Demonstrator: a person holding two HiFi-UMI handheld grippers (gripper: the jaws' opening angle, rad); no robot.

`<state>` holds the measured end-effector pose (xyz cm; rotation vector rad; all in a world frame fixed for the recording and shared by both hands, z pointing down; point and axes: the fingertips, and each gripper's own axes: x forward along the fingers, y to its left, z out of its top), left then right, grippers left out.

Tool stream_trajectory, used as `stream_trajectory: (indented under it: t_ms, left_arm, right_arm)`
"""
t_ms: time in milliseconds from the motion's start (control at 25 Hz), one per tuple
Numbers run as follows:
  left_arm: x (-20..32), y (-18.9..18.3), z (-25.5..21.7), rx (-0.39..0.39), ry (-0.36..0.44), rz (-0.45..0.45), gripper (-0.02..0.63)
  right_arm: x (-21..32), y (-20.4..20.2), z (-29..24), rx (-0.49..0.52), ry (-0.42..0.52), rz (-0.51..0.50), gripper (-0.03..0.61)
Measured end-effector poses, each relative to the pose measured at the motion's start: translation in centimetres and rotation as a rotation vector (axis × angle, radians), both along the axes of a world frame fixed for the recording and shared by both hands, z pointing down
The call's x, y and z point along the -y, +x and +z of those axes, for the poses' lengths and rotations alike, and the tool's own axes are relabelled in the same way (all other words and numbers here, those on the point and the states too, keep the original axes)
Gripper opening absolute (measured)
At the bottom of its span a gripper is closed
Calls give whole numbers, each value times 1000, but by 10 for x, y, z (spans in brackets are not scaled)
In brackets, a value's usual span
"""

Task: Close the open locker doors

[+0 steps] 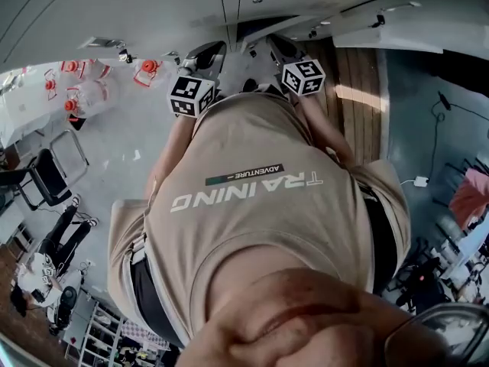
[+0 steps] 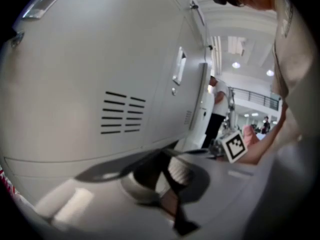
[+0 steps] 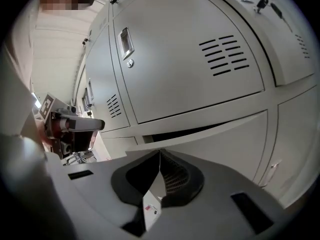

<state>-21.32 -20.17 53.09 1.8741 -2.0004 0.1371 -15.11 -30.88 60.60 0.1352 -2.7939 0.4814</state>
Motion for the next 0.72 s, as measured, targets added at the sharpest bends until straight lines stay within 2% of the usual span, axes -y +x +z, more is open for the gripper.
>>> stream_trajectory:
  t_ms: [360,560,720]
  left_arm:
    - [18,-10,16,-5,-16,-80,0]
    - [22,-12,21,-18,-22,-97,0]
    - [23,-11,18,-11,-31,-77,0]
  right_arm:
    - [10,-32,6,14,14,-91,15]
    - [15,-41,8,13,16,-94,15]
    - [18,-44,8,16,9,-75,15]
